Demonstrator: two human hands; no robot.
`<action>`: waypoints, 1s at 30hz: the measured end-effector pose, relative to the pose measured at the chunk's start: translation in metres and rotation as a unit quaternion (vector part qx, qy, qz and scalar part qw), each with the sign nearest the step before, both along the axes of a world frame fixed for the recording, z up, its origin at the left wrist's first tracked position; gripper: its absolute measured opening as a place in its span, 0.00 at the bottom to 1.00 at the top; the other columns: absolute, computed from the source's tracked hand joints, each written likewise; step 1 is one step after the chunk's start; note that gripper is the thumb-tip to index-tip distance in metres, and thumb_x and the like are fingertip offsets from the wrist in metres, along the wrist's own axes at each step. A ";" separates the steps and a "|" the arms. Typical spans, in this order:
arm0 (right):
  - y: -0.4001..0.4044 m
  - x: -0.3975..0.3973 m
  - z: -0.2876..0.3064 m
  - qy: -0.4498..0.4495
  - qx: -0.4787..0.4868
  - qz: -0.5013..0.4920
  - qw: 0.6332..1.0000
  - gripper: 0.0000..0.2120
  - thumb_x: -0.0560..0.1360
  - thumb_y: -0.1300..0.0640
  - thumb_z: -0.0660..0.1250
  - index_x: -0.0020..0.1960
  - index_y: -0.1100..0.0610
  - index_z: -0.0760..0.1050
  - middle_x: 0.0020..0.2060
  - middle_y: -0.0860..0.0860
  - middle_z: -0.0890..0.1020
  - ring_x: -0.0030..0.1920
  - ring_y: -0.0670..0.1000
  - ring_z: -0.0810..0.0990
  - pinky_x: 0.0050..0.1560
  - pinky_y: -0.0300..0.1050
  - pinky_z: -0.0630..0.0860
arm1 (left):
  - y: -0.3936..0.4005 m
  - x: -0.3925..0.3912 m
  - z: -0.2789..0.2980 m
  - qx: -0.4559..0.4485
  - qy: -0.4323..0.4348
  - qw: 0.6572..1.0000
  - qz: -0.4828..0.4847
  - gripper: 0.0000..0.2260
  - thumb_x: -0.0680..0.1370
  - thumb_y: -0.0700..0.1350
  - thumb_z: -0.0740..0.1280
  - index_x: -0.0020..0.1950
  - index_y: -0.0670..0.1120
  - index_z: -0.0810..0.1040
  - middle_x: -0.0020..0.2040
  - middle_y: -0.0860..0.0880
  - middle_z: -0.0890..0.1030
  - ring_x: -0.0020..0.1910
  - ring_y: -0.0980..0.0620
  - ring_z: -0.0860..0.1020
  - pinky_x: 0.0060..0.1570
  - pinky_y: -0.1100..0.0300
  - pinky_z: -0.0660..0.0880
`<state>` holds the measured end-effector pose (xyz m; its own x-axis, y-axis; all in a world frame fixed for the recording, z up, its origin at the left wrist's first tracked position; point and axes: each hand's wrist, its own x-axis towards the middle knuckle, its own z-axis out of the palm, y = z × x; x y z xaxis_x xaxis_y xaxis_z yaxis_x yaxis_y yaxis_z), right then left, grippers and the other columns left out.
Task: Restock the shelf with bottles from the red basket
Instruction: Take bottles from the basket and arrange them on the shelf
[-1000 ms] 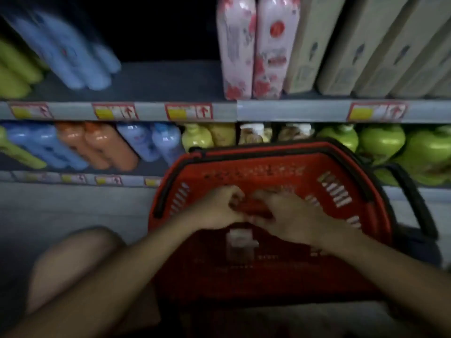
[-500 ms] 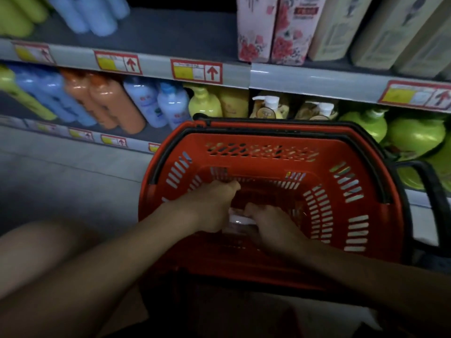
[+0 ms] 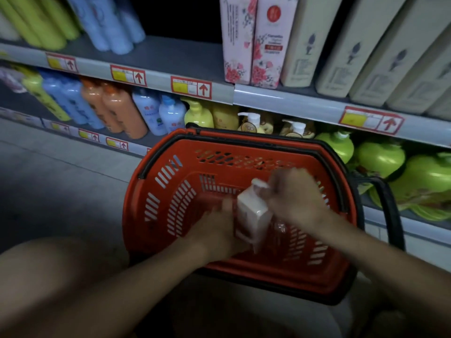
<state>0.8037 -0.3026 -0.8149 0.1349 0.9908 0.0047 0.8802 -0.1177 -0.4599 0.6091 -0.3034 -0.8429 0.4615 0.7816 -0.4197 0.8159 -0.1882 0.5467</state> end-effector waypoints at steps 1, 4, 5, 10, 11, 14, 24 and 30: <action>-0.001 0.011 0.016 0.036 0.005 -0.024 0.999 0.20 0.74 0.42 0.74 0.34 0.57 0.78 0.27 0.50 0.83 0.34 0.51 0.84 0.34 0.44 0.75 | -0.008 0.008 -0.001 0.001 -0.040 0.999 0.021 0.48 0.65 0.57 0.79 0.78 0.52 0.56 0.71 0.46 0.75 0.69 0.44 0.75 0.65 0.54 0.74; -0.016 0.034 0.060 0.126 0.055 -0.043 0.990 0.19 0.73 0.45 0.77 0.30 0.56 0.80 0.22 0.43 0.81 0.27 0.40 0.81 0.28 0.31 0.73 | -0.026 0.042 -0.002 0.020 -0.167 0.981 0.096 0.43 0.63 0.56 0.79 0.72 0.55 0.60 0.64 0.51 0.78 0.63 0.50 0.78 0.59 0.53 0.77; -0.024 0.038 0.069 0.134 0.078 -0.044 0.987 0.19 0.73 0.45 0.77 0.30 0.56 0.81 0.21 0.43 0.81 0.27 0.40 0.81 0.28 0.32 0.72 | -0.028 0.054 0.001 0.048 -0.193 0.971 0.129 0.36 0.65 0.56 0.78 0.67 0.57 0.63 0.58 0.54 0.80 0.56 0.53 0.80 0.52 0.57 0.78; -0.039 0.059 0.087 0.219 0.196 -0.103 0.950 0.20 0.80 0.47 0.69 0.36 0.61 0.80 0.27 0.52 0.83 0.27 0.53 0.81 0.36 0.53 0.78 | -0.016 0.089 0.028 0.145 -0.260 0.921 0.252 0.23 0.62 0.53 0.79 0.52 0.55 0.73 0.42 0.57 0.83 0.40 0.61 0.82 0.39 0.56 0.80; -0.037 0.066 0.089 0.256 0.192 -0.111 0.941 0.20 0.81 0.47 0.68 0.40 0.62 0.80 0.30 0.52 0.85 0.27 0.50 0.81 0.38 0.53 0.79 | -0.014 0.093 0.032 0.140 -0.278 0.911 0.269 0.24 0.61 0.53 0.80 0.51 0.54 0.74 0.42 0.56 0.84 0.40 0.59 0.83 0.40 0.53 0.81; -0.039 0.078 0.081 0.318 0.072 -0.091 0.941 0.20 0.74 0.39 0.73 0.50 0.55 0.79 0.40 0.50 0.87 0.37 0.47 0.84 0.44 0.46 0.81 | -0.011 0.101 0.040 0.116 -0.331 0.873 0.338 0.25 0.59 0.57 0.82 0.52 0.54 0.79 0.45 0.56 0.86 0.43 0.58 0.85 0.45 0.49 0.83; -0.060 0.059 0.016 0.324 0.036 0.005 0.945 0.34 0.62 0.47 0.81 0.61 0.42 0.66 0.50 0.36 0.77 0.49 0.35 0.79 0.43 0.33 0.74 | -0.016 0.117 0.053 0.145 -0.267 0.870 0.390 0.26 0.56 0.69 0.77 0.44 0.53 0.83 0.38 0.58 0.86 0.38 0.59 0.85 0.42 0.51 0.84; -0.063 0.075 0.041 0.548 0.043 -0.106 0.829 0.34 0.60 0.57 0.86 0.61 0.54 0.72 0.54 0.57 0.85 0.51 0.57 0.87 0.44 0.52 0.83 | -0.024 0.107 0.078 0.042 -0.457 0.848 0.267 0.12 0.72 0.50 0.76 0.53 0.47 0.86 0.45 0.52 0.88 0.45 0.58 0.86 0.42 0.66 0.80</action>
<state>0.8788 -0.3653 -0.7737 0.2756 0.9468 -0.1663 -0.1074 -0.1416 -0.9841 0.7162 -0.3271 -0.7653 0.1358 0.9907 -0.0109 0.0410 0.0054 0.9991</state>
